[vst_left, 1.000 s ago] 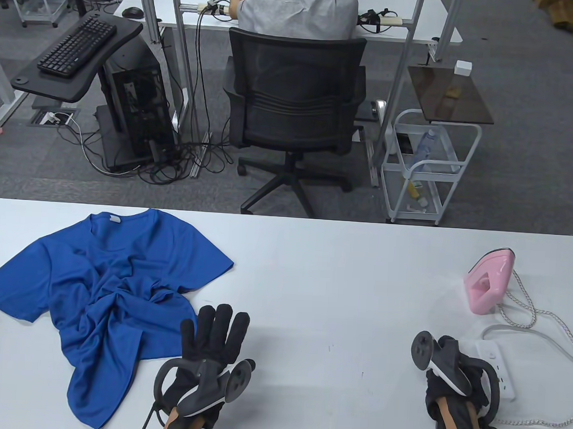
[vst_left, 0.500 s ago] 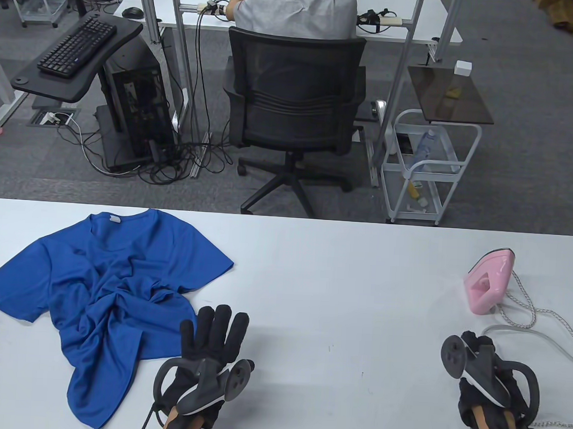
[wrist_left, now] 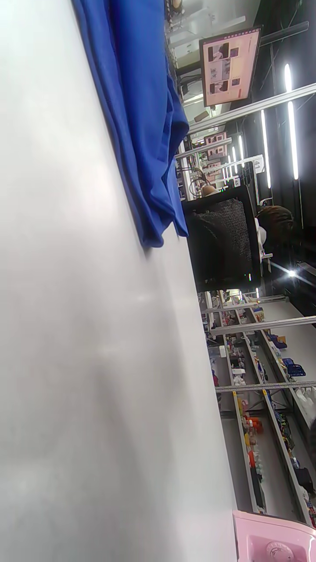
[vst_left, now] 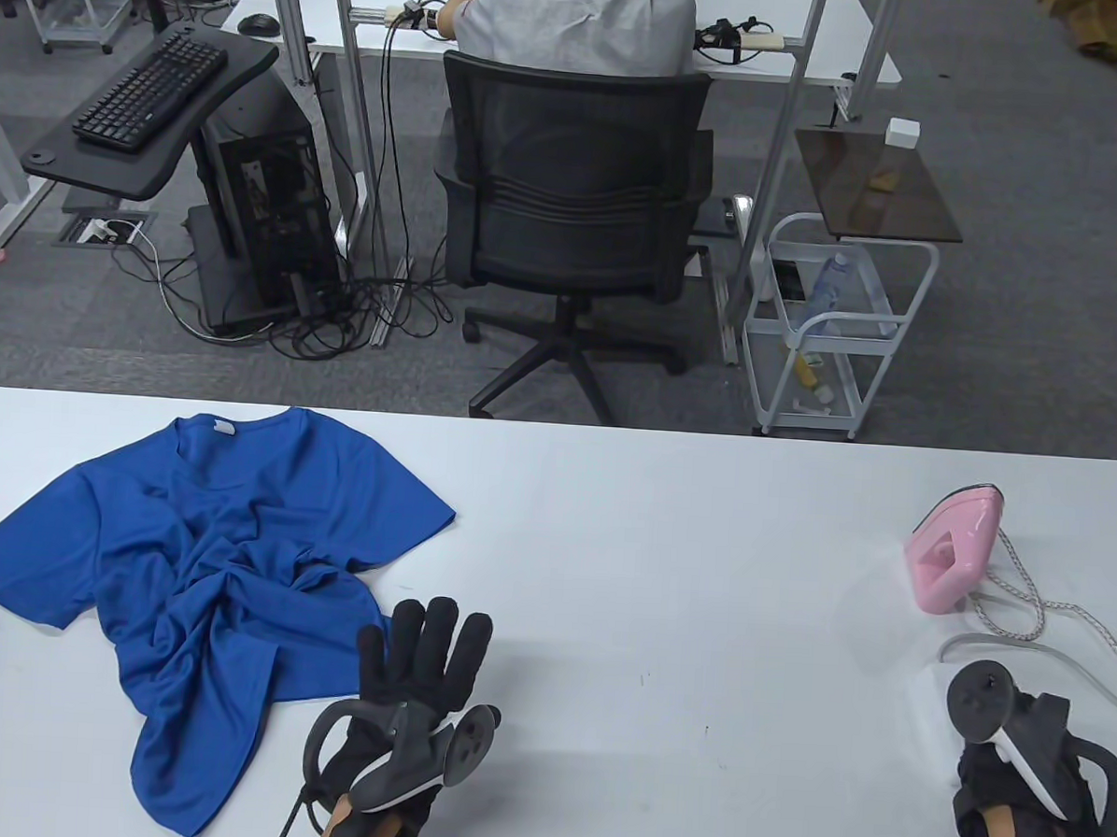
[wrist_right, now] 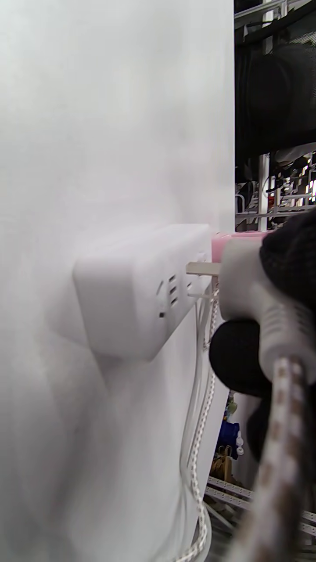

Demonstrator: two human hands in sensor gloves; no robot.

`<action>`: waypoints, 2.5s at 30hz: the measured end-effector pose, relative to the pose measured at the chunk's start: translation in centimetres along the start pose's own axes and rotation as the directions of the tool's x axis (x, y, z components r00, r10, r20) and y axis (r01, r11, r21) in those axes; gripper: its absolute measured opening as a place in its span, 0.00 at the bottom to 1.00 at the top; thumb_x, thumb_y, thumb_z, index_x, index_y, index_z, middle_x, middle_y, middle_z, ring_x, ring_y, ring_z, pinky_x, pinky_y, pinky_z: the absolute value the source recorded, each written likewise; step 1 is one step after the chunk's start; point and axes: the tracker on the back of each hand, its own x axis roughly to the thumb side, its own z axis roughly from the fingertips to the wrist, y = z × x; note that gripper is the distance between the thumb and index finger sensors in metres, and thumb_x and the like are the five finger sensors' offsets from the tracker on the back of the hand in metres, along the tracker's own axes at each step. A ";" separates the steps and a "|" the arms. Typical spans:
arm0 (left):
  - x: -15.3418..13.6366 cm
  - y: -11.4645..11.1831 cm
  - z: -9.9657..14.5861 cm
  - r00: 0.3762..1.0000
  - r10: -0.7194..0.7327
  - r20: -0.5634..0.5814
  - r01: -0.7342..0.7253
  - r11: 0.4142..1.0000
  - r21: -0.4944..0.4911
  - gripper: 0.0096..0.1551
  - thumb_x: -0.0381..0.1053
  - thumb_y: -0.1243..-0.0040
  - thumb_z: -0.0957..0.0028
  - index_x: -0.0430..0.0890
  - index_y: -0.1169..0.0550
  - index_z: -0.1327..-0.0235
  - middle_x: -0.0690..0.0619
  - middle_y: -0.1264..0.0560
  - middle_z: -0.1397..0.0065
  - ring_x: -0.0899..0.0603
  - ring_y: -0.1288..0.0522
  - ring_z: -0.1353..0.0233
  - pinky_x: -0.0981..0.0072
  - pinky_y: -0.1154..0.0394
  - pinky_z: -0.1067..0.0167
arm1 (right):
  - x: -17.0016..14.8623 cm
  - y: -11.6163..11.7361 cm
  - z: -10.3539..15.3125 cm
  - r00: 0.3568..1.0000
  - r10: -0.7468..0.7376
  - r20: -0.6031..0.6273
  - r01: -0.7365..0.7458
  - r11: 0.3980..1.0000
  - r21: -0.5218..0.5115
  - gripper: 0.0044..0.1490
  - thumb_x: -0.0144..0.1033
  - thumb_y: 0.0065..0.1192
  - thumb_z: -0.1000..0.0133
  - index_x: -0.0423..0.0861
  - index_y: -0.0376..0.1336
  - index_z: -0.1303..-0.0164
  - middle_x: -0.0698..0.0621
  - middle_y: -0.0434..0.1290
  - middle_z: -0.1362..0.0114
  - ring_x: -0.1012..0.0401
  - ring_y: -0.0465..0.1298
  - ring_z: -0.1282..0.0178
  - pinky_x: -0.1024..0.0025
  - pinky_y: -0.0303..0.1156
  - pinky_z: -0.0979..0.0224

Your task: Iron t-shirt with electric iron on table

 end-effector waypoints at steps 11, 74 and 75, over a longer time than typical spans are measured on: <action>0.3 -0.1 0.0 1.000 0.012 0.010 -0.012 1.000 -0.013 0.60 0.72 0.56 0.48 0.51 0.73 0.23 0.41 0.65 0.13 0.27 0.60 0.15 0.27 0.56 0.26 | -0.4 0.9 -0.6 0.998 0.025 -0.055 -0.022 0.999 0.045 0.34 0.30 0.64 0.48 0.48 0.65 0.28 0.37 0.71 0.28 0.48 0.80 0.41 0.50 0.76 0.39; 0.5 0.0 -0.2 1.000 0.031 0.001 -0.031 0.999 -0.007 0.60 0.72 0.56 0.48 0.51 0.73 0.23 0.41 0.65 0.13 0.27 0.60 0.15 0.27 0.56 0.26 | 2.7 3.2 -2.5 0.996 0.070 -0.053 -0.060 0.984 0.166 0.45 0.53 0.57 0.47 0.52 0.53 0.19 0.39 0.47 0.13 0.32 0.53 0.19 0.29 0.54 0.25; 0.4 0.0 -0.2 1.000 0.031 -0.001 -0.031 0.999 -0.006 0.60 0.72 0.56 0.48 0.51 0.72 0.23 0.41 0.65 0.13 0.27 0.60 0.15 0.26 0.56 0.26 | 3.0 3.0 -2.5 0.997 0.071 -0.035 -0.065 0.987 0.149 0.45 0.54 0.56 0.48 0.53 0.53 0.19 0.39 0.49 0.13 0.32 0.54 0.19 0.29 0.54 0.25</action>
